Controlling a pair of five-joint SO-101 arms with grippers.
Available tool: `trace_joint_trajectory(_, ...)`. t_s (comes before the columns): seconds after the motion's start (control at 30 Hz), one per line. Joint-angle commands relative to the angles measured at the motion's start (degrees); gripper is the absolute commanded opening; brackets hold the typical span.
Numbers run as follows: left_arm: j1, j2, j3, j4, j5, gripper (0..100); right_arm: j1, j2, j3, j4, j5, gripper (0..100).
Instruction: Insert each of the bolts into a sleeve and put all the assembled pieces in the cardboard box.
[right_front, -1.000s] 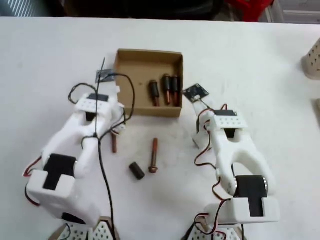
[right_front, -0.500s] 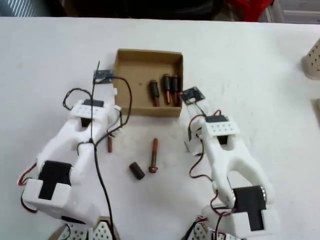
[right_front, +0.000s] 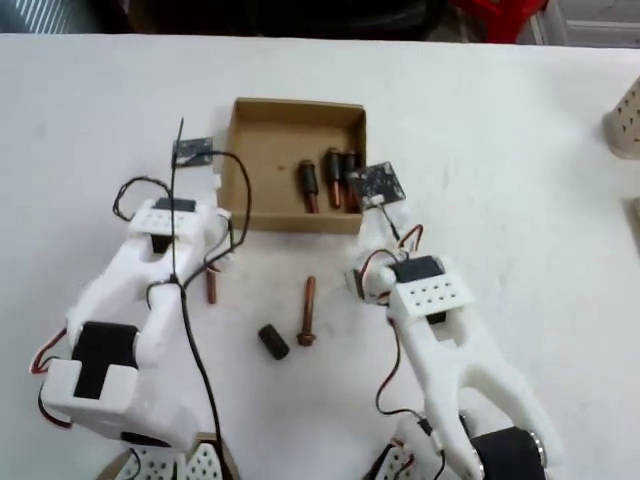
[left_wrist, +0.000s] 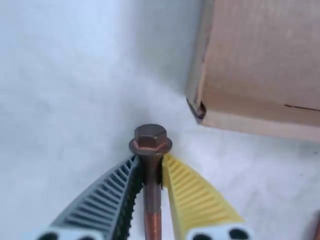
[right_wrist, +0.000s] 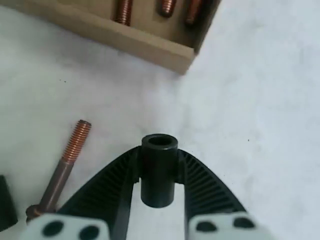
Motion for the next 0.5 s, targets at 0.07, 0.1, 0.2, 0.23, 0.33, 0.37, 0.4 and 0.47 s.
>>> trace_joint_trajectory(0.07, -0.75, -3.3, -0.18, -1.32, -0.44, 2, -4.35, -2.33, -0.44, -6.64, -0.53, 1.7)
trace_joint_trajectory(0.1, -0.75, -3.3, -0.18, -1.32, -0.44, 2, -4.88, -2.33, -0.44, -8.13, -0.53, 1.7)
trace_joint_trajectory(0.2, -0.84, -3.3, -0.18, -1.32, -0.44, 2, -6.9, -2.33, -0.26, -13.23, -0.53, 1.7)
trace_joint_trajectory(0.23, -0.84, -3.3, -0.18, -1.32, -0.44, 2, -7.52, -2.33, 0.26, -15.25, -0.62, 1.7)
trace_joint_trajectory(0.33, -0.84, -3.3, -0.18, -1.32, -0.44, 2, -9.71, -2.33, 2.46, -21.93, -0.62, 1.7)
trace_joint_trajectory(0.37, -0.84, -3.3, -0.18, -1.32, -0.44, 2, -10.33, -2.33, 3.43, -24.13, -0.62, 1.7)
trace_joint_trajectory(0.4, -0.84, -3.3, -0.18, -1.32, -0.44, 2, -10.77, -2.33, 4.48, -26.33, -0.62, 1.7)
trace_joint_trajectory(0.47, -0.84, -3.3, -0.09, -1.32, -0.44, 2, -11.38, -2.33, 6.68, -30.73, -0.62, 1.7)
